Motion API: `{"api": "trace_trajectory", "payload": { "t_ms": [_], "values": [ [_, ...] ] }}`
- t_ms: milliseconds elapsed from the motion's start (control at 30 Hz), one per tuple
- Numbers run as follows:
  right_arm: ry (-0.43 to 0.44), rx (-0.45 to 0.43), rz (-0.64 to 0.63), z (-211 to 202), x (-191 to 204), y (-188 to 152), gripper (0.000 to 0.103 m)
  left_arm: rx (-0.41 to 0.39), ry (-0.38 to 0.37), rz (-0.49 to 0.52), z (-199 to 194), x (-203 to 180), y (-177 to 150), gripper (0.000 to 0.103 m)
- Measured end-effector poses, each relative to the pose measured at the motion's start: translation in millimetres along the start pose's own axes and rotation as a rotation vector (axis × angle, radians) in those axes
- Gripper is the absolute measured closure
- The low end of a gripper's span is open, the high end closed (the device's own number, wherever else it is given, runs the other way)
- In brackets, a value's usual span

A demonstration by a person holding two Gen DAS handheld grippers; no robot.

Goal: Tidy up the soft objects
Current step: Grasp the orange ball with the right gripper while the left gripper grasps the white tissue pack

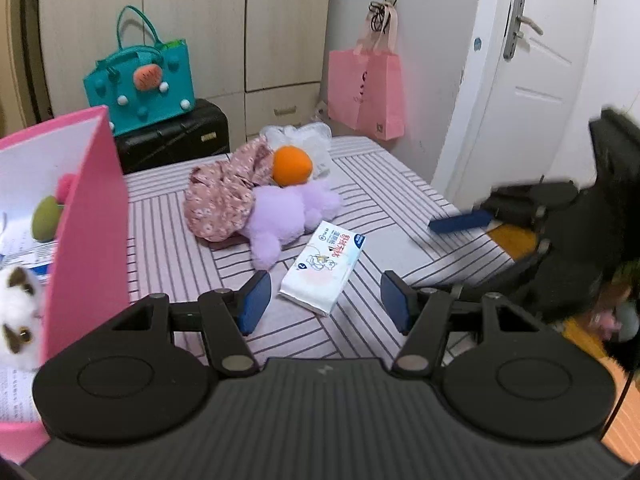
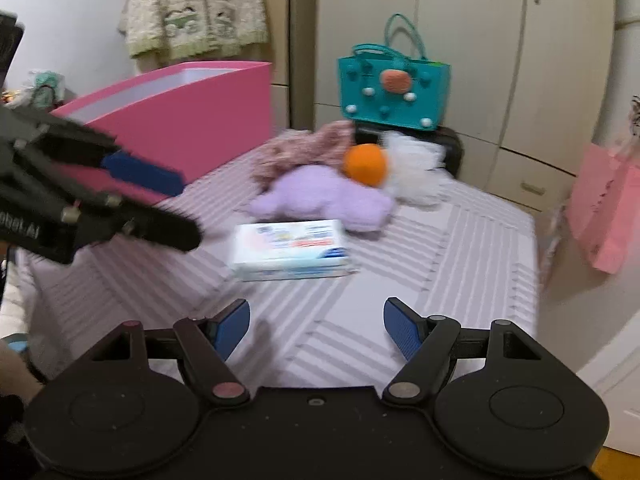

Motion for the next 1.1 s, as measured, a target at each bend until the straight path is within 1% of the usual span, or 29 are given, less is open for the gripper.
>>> {"api": "trace_trajectory", "payload": {
  "t_ms": [67,167,267,333,433,500,600,700,767,833,933,1000,1033,1067,1100],
  "values": [
    [-0.002,-0.011,0.024,-1,-15,9,0.025,0.012,0.0,0.009,11,-1,-1,0.043],
    [0.033,-0.024,0.093,1,-34,25,0.026,0.031,0.011,0.003,27,0,-1,0.045],
    [0.092,-0.032,0.154,8,-44,44,0.034,0.048,-0.009,-0.016,41,0,0,0.045],
    [0.122,-0.023,0.172,17,-44,56,0.039,0.032,0.002,0.006,46,-2,3,0.045],
    [0.141,-0.024,0.177,32,-42,70,0.044,0.028,0.011,0.03,51,-4,8,0.046],
    [0.154,-0.033,0.177,40,-40,81,0.047,0.017,0.004,0.033,49,-4,11,0.045],
    [0.161,-0.04,0.153,52,-37,93,0.048,0.007,-0.008,0.043,51,-5,16,0.045],
    [0.156,-0.027,0.12,65,-34,99,0.048,0.028,-0.004,0.059,58,-7,17,0.045],
    [0.146,-0.017,0.104,74,-33,101,0.048,0.043,0.009,0.081,62,-9,16,0.047],
    [0.138,-0.009,0.096,82,-33,101,0.048,0.04,0.023,0.088,64,-9,16,0.048],
    [0.148,0.006,0.095,91,-33,100,0.047,0.053,0.015,0.074,67,-7,16,0.048],
    [0.136,0.004,0.094,95,-34,100,0.047,0.06,0.003,0.053,71,-6,16,0.048],
    [0.13,0.002,0.099,96,-36,99,0.051,0.064,-0.002,0.044,72,-5,16,0.048],
    [0.128,-0.002,0.107,96,-38,98,0.058,0.068,-0.005,0.037,74,-5,17,0.048],
    [0.129,-0.003,0.112,96,-39,97,0.063,0.068,-0.007,0.037,76,-5,16,0.048]
  ]
}}
Point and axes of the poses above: each gripper's, at about its wrist camera, not at the fingertips, and z roughly the way its jaws point, x to its left, y to its top, the point moved 8 cm from there along z, roughly the way its jaws point, and after that the axes turned 6 degrees about z, right-handed, at the moved point
